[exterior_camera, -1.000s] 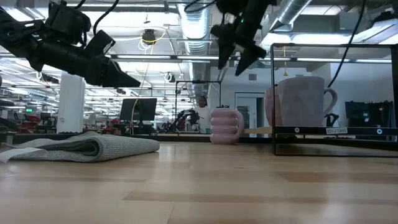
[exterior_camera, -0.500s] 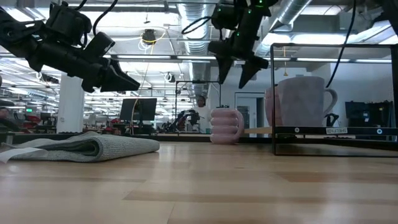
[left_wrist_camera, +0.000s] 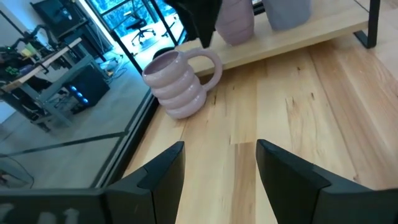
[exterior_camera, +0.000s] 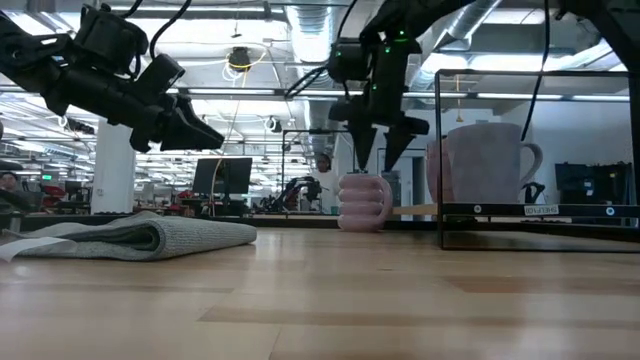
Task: Stack small to large cups/mugs on shelf
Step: Put the purple mug on the shelf
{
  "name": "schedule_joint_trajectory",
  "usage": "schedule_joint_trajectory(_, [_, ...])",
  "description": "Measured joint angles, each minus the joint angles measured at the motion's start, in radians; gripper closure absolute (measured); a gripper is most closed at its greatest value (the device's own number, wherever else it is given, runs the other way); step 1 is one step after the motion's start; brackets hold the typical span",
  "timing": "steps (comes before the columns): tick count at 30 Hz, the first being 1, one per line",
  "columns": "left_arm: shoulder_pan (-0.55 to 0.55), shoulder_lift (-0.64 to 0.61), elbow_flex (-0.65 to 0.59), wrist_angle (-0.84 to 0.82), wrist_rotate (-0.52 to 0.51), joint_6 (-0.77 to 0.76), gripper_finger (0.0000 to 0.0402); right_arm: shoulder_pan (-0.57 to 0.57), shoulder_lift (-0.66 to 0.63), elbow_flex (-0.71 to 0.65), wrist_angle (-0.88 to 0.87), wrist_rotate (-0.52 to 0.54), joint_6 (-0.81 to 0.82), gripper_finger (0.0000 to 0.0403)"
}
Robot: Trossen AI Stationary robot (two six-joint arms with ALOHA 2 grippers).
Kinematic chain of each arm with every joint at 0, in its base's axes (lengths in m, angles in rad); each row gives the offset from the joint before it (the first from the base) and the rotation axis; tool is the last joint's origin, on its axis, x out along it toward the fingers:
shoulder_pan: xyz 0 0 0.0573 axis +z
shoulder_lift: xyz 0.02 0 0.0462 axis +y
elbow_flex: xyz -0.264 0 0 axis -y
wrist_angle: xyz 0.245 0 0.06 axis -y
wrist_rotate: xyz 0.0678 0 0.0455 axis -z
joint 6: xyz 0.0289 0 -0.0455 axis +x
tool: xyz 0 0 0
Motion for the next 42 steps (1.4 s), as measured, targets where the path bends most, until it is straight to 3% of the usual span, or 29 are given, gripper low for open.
schedule_joint_trajectory(17, [0.001,0.000,0.000,-0.018,-0.012,0.022,0.0212,-0.027,0.056,0.000,0.014,0.012,0.024,0.0107])
schedule_joint_trajectory(42, [0.001,0.000,0.000,-0.030,-0.025,0.022,0.0212,-0.040,0.056,0.000,0.019,-0.012,-0.002,0.0283])
